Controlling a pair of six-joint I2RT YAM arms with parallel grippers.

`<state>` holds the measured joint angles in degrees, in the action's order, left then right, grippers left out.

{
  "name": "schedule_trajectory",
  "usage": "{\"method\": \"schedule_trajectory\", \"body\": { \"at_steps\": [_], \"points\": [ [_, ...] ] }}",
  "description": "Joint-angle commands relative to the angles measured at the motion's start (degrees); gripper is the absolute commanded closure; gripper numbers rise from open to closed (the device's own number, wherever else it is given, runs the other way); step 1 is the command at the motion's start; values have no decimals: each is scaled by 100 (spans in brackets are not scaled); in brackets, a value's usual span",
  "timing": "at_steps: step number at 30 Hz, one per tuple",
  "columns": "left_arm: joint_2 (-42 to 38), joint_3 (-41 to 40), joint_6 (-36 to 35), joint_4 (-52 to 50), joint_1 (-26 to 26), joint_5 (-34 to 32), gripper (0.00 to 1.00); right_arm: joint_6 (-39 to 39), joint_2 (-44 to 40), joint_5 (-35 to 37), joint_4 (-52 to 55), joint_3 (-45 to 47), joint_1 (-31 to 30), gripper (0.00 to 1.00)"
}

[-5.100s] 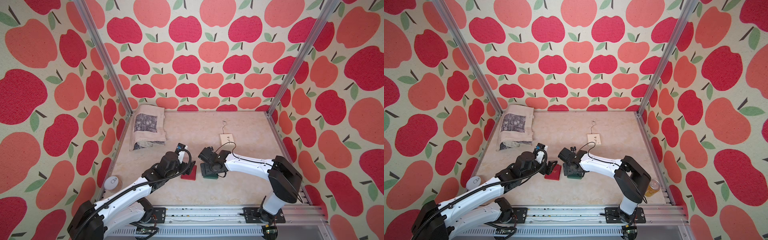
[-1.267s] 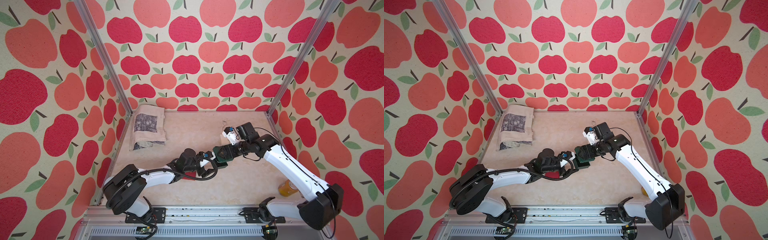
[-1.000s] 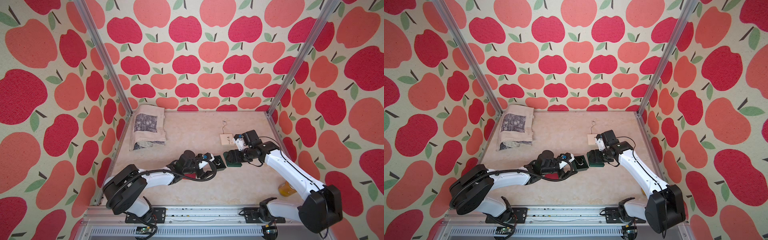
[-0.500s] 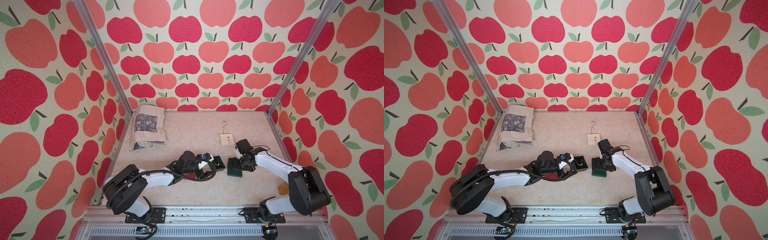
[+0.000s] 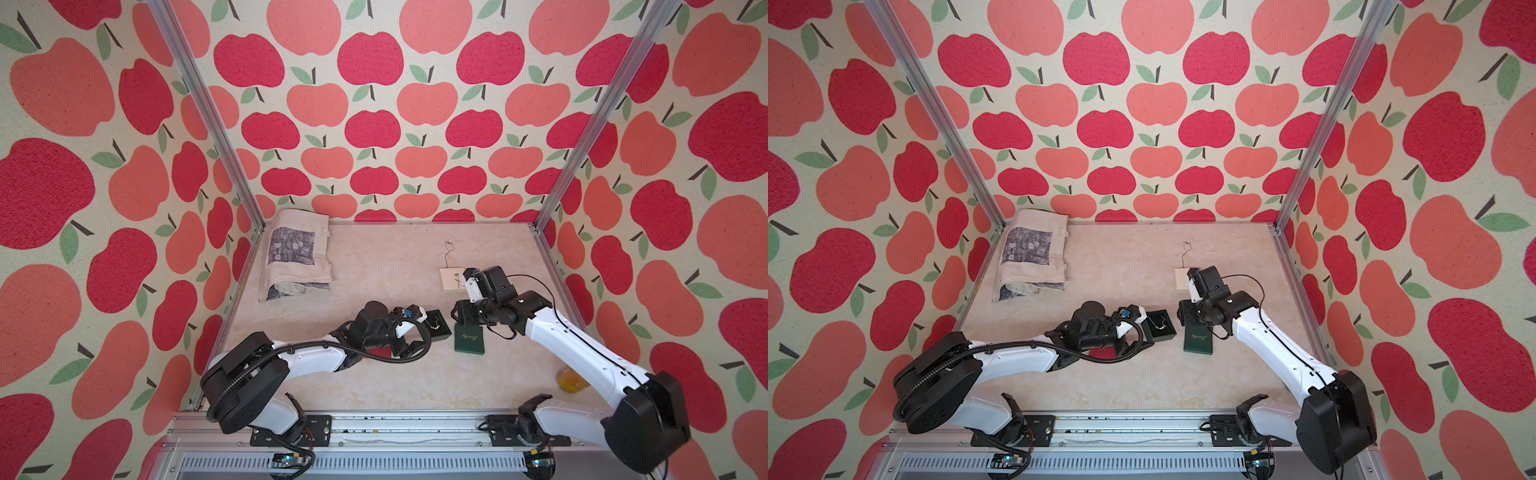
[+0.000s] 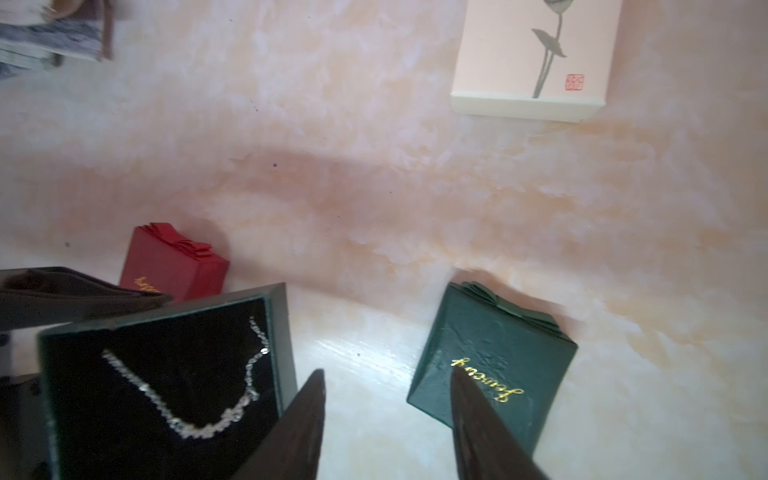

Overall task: Take the necklace out of the lift-off lid jewelry box
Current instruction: Place the lid at the center of the board.

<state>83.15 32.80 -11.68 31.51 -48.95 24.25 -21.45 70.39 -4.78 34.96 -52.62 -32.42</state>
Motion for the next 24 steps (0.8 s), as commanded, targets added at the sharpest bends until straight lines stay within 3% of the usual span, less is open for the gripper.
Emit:
{"method": "schedule_trajectory", "body": {
  "at_steps": [1, 10, 24],
  "points": [
    [-205, -46, -15, -109, 10, -16, 29, -126, 42, -458, -79, -48, -154, 58],
    [-443, -150, -22, -186, 7, -67, 28, -281, 202, -673, -376, 2, -409, 69],
    [-320, -114, -35, -164, 14, -44, 28, -381, -192, -563, -282, -60, -430, 66]
  ]
}}
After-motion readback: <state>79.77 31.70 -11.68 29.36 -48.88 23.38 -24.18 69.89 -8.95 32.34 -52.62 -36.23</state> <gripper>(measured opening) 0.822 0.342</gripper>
